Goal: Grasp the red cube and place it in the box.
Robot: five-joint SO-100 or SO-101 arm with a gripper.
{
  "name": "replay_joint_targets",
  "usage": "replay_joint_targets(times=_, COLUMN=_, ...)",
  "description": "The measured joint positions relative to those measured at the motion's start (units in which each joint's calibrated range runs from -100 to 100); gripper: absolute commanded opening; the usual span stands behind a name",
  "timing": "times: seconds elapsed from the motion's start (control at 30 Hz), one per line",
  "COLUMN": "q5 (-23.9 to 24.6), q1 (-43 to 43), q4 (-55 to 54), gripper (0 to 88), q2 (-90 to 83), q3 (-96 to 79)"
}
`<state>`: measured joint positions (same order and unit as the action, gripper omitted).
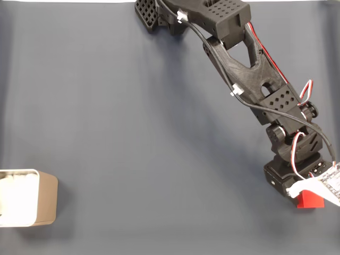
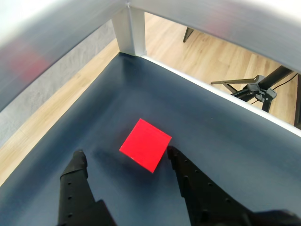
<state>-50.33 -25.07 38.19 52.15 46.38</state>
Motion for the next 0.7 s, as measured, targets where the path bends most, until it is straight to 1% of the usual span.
replay_joint_targets(times=0.7, q5=0.0, q1=-1.4, q4=-0.8, gripper=39.9, q2=2.7, q3=4.6)
